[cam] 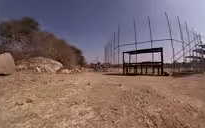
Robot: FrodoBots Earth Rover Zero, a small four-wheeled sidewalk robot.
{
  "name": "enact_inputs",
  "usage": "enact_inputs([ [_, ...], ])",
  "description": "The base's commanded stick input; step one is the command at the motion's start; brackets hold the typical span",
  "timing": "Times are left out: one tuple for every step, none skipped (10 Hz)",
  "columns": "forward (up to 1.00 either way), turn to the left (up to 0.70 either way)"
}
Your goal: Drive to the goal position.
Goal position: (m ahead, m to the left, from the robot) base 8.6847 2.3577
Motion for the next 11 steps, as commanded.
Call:
enact_inputs([
  [0.5,0.0],
  [0.5,0.0],
  [0.5,0.0],
  [0.5,0.0],
  [0.5,0.0],
  [0.5,0.0],
  [0.5,0.0],
  [0.5,0.0],
  [0.5,0.0],
  [0.5,0.0],
  [0.5,0.0],
])
